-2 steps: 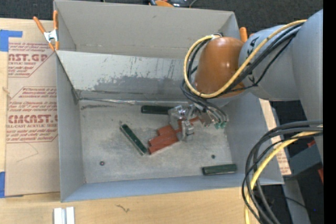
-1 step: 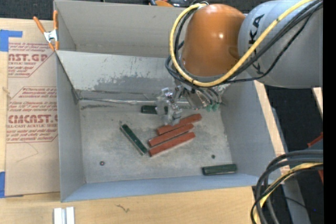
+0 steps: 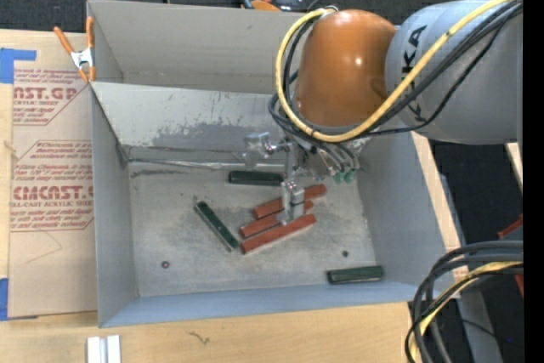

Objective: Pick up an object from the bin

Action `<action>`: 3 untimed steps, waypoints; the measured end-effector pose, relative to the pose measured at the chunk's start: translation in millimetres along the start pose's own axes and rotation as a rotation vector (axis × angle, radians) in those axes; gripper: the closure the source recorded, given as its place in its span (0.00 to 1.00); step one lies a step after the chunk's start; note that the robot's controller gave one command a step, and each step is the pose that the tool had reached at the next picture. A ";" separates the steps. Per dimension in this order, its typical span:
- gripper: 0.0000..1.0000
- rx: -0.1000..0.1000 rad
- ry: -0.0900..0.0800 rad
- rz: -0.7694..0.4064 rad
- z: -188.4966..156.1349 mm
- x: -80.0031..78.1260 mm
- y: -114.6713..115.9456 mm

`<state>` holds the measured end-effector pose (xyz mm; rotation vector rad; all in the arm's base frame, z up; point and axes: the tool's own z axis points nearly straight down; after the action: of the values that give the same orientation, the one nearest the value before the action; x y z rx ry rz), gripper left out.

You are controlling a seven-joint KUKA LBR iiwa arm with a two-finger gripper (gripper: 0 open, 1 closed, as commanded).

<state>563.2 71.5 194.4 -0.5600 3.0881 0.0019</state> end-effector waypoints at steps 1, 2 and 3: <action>0.00 -0.002 0.010 0.190 128.2 38.2 40.0; 1.00 0.000 0.003 0.190 124.8 35.9 38.6; 0.00 0.000 0.003 0.190 124.9 35.9 38.5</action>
Offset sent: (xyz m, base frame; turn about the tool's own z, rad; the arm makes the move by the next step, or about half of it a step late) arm -0.0466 0.0227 -0.1244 0.1910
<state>516.4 95.1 69.5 -0.2645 3.1303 0.0014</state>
